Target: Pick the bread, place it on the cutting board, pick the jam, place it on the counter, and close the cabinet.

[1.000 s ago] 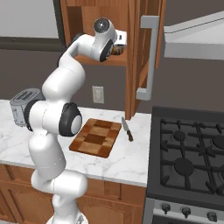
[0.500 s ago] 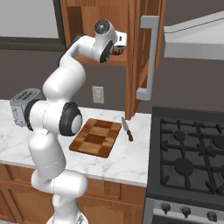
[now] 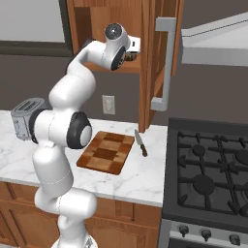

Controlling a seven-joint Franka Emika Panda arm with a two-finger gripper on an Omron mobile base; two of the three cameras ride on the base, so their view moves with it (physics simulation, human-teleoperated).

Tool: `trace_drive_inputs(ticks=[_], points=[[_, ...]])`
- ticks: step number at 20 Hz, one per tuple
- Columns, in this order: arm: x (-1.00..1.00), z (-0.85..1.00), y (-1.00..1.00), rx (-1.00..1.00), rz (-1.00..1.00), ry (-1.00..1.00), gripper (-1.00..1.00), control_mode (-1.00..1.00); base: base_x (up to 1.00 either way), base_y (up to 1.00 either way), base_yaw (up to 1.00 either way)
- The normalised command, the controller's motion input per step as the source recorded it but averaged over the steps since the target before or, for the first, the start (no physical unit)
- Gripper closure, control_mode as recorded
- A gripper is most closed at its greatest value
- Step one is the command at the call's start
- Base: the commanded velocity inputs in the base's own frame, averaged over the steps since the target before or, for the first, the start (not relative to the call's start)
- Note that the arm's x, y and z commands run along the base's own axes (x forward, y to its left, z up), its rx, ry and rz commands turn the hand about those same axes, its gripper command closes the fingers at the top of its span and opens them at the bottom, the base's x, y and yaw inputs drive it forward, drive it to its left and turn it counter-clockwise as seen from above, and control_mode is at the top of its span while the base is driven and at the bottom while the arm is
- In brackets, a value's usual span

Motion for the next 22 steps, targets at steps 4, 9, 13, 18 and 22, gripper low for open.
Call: trace_drive_inputs(ticks=[4, 9, 13, 18, 22], points=[[0.17, -0.01, 0.00, 0.00, 0.00, 0.00, -1.00, -1.00, 0.00, 0.00, 0.00], [0.16, 0.00, 0.00, 0.00, 0.00, 0.00, -1.00, -1.00, 0.00, 0.00, 0.00], [0.13, 0.00, 0.00, 0.00, 0.00, 0.00, -1.00, -1.00, 0.00, 0.00, 0.00], [0.07, 0.00, -0.01, 0.00, 0.00, 0.00, -1.00, -1.00, 0.00, 0.00, 0.00], [0.03, 0.00, 0.00, 0.00, 0.00, 0.00, -1.00, -1.00, 0.00, 0.00, 0.00]])
